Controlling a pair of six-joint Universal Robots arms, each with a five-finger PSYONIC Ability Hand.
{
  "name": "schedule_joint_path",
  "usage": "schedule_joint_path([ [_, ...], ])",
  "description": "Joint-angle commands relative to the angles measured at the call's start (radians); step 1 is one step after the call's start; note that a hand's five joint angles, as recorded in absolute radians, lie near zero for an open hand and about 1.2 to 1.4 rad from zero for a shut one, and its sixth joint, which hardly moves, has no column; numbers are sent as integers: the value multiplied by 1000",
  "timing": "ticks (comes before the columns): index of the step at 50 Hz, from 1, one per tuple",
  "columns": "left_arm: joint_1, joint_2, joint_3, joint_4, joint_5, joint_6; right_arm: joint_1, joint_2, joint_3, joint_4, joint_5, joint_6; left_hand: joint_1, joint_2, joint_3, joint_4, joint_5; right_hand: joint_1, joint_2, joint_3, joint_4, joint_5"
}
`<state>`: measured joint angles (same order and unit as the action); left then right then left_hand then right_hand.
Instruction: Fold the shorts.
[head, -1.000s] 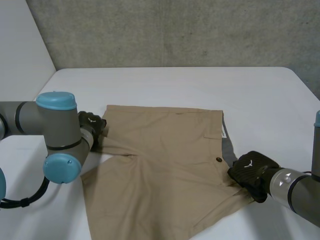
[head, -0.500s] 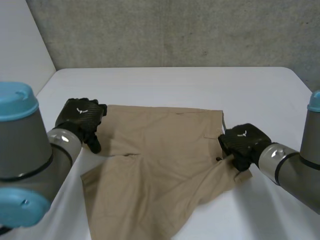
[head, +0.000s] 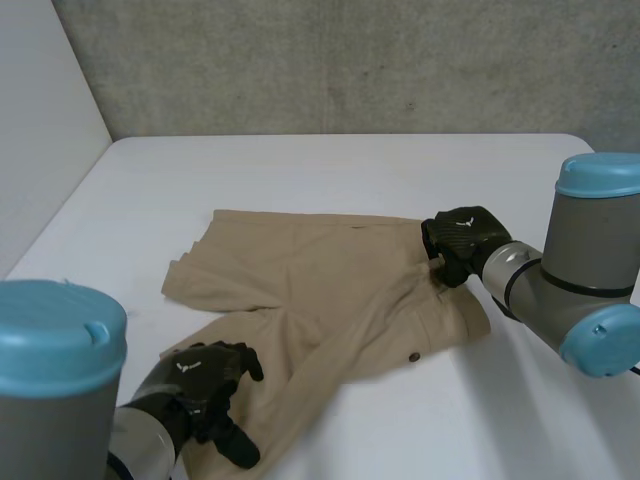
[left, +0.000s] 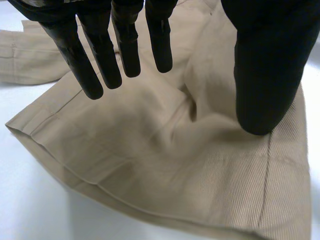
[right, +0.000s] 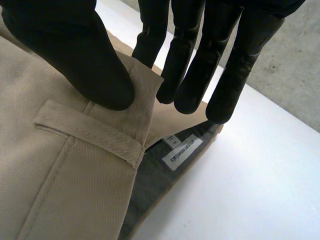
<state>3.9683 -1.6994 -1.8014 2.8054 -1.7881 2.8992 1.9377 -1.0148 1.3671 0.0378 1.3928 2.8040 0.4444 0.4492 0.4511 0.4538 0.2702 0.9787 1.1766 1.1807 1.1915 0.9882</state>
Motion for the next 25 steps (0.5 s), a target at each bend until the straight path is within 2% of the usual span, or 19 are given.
schedule_joint_path([
  [1, -84, -26, 17, 8, -143, -6, 0, 18, 7, -19, -6, -9, 127, 122, 121, 118, 127, 418, 220, 216, 205, 234],
  [8, -118, -74, 65, 3, -181, -11, 0, 16, 15, -16, -11, -12, 130, 125, 123, 121, 130, 418, 220, 216, 205, 234],
  [20, -126, -22, 166, -1, -175, -17, -2, 9, 24, -15, -12, -12, 236, 231, 229, 226, 236, 418, 220, 216, 205, 234],
  [25, -170, -40, 165, -7, -172, -58, 0, 9, 27, -15, -9, -14, 236, 231, 229, 226, 236, 418, 220, 216, 205, 234],
])
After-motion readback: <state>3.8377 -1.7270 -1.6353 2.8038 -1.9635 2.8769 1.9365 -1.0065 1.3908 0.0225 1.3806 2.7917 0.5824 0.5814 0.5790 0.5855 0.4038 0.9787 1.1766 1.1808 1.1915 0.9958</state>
